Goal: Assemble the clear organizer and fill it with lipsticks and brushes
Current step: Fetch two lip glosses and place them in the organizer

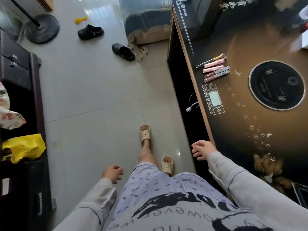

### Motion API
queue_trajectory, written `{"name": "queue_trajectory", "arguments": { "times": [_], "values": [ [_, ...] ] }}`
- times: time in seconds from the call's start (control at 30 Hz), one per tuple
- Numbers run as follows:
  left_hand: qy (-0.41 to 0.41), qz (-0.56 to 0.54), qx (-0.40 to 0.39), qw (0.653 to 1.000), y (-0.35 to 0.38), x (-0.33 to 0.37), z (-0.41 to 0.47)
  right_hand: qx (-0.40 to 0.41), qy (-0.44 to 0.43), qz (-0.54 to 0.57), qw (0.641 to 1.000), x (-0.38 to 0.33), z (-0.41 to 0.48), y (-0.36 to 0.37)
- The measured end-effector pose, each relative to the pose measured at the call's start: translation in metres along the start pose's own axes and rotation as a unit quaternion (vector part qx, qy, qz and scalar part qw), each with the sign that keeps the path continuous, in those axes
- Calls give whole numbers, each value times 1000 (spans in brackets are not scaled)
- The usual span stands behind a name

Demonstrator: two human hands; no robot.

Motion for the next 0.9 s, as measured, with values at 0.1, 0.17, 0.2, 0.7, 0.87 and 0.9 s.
{"name": "queue_trajectory", "arguments": {
  "times": [0.1, 0.17, 0.2, 0.7, 0.87, 0.9],
  "values": [
    [34, 43, -10, 998, -24, 60, 24, 30, 16, 22, 999, -15, 17, -3],
    [58, 69, -22, 996, -40, 104, 39, 58, 38, 55, 996, -20, 27, -3],
    [71, 84, -30, 994, -46, 126, 45, 71, 54, 74, 993, -21, 32, -3],
    [243, 204, -110, 942, -50, 379, 62, 182, 223, 228, 930, -23, 46, 31],
    [227, 286, -107, 925, -40, 386, 75, 180, 201, 296, 916, -62, 69, -2],
    [219, 308, -109, 920, -39, 385, 79, 186, 194, 313, 911, -70, 74, -11]
  ]
}}
Point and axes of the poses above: each hand's wrist, its own z-axis towards the middle knuckle, its own y-axis out of the palm, x = y × z, the point moved 1 cm from there along z, towards the middle knuckle, and after that the axes turned 5 degrees about x, right-handed, at the moved point
